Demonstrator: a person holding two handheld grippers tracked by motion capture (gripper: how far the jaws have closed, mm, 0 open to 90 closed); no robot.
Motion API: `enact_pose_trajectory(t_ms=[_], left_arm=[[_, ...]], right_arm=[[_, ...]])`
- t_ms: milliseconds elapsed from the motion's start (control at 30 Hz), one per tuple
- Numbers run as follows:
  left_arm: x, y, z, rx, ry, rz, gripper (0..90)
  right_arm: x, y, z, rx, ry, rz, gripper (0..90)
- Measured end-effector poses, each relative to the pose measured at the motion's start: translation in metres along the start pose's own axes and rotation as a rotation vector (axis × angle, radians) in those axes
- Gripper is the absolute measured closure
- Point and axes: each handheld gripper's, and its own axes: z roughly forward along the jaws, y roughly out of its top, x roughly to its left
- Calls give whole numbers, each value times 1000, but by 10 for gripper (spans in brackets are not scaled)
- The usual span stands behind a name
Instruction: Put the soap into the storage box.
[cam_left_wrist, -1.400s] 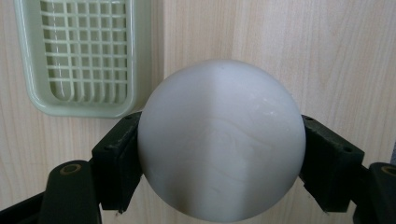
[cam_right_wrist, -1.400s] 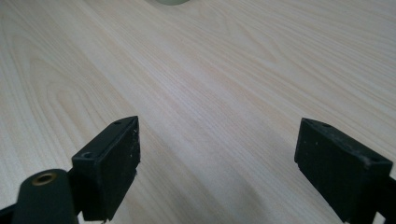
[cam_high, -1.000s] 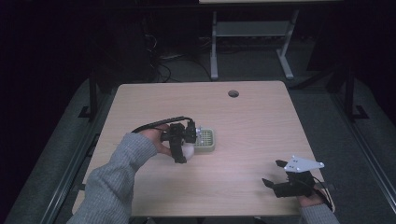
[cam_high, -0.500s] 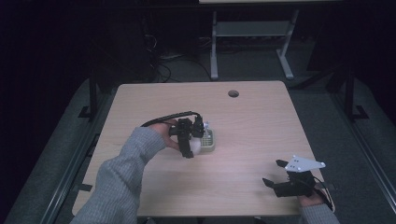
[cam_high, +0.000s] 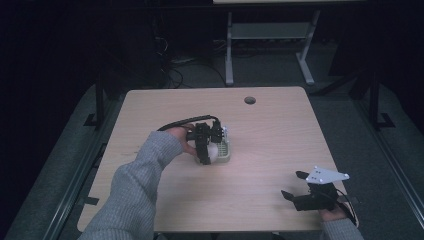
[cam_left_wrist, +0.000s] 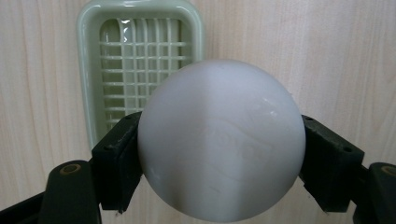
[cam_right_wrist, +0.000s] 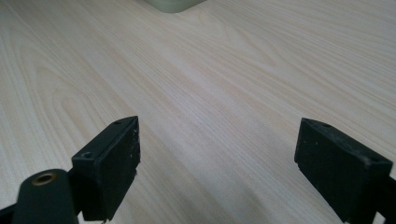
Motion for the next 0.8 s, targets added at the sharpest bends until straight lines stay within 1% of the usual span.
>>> enact_pose_trajectory(t_ms=[67,133,233,300,400,433,567,633,733,800], left_arm=[[2,0,0,-1,3,-1,237],[6,0,2,-14,-6,-13,237],[10,-1,3,-13,-6,-17,237],[13,-1,6,-17,-17,-23,237],[16,0,9,-14,-17,-20,237],[16,0,10,-14,-23,-25,237],[20,4,11,4,-6,-23,237],[22,6,11,2,-9,-22,237],[24,10,10,7,-2,-13,237],[27,10,10,-2,-1,-19,237]], right_arm=[[0,0,0,-2,-1,1,137],[0,0,0,-4,-1,4,137],[-1,-1,-1,-6,0,7,138],[-2,-1,0,-9,-8,5,138],[-2,-1,0,-11,-9,2,137],[-2,-1,0,-11,-9,2,138],[-2,-1,0,-10,-6,2,137],[-2,0,0,-10,-6,3,137],[-2,0,0,-10,-6,3,137],[-2,-1,0,-11,-6,3,137]])
